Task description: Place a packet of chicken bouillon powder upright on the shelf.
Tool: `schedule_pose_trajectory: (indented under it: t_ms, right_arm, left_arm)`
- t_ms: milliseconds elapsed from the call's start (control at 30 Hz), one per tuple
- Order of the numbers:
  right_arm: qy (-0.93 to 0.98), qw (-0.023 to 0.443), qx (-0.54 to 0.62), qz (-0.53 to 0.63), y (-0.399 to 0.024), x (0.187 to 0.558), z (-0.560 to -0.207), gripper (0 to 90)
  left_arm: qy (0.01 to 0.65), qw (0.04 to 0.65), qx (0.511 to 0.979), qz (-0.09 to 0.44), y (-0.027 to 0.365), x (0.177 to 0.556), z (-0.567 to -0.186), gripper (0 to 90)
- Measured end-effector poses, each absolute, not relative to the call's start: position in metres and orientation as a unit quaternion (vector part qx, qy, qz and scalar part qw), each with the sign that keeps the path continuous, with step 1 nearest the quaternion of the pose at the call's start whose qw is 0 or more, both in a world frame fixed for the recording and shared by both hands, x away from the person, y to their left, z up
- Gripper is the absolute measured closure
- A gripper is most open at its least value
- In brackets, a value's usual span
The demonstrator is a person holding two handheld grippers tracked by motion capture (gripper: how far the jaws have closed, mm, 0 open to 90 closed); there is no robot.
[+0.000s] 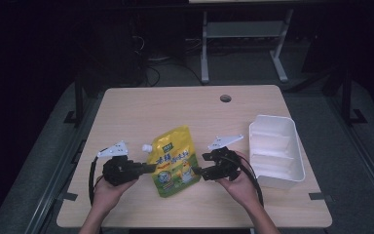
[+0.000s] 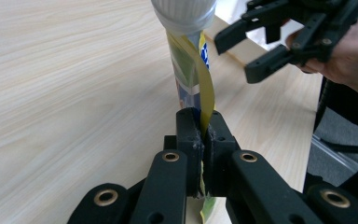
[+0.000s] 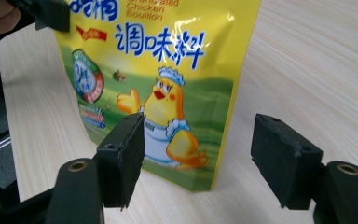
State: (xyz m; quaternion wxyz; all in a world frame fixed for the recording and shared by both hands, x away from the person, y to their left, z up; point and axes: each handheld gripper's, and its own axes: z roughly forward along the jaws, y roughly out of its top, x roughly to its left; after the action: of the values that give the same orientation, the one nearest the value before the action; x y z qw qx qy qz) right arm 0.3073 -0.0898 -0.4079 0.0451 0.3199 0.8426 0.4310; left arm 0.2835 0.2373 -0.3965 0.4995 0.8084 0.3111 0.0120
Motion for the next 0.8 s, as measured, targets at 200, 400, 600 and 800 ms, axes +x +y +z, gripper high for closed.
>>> schedule_pose_trajectory:
  t_ms: [200, 400, 600, 800]
  right_arm:
    - [0.832, 0.035, 0.317, 0.453, -0.095, 0.307, -0.404, 35.7]
    - [0.823, 0.015, 0.315, 0.472, -0.099, 0.309, -0.403, 40.9]
    - [0.82, 0.018, 0.3, 0.487, -0.103, 0.304, -0.399, 66.5]
    - [0.822, -0.009, 0.288, 0.491, -0.105, 0.303, -0.399, 89.3]
  left_arm:
    - [0.27, 0.503, 0.821, 0.004, 0.226, 0.278, -0.393, 87.2]
    - [0.235, 0.499, 0.834, -0.012, 0.215, 0.273, -0.391, 87.3]
    - [0.234, 0.496, 0.836, -0.008, 0.214, 0.274, -0.393, 87.2]
    - [0.27, 0.505, 0.82, -0.012, 0.226, 0.282, -0.4, 76.8]
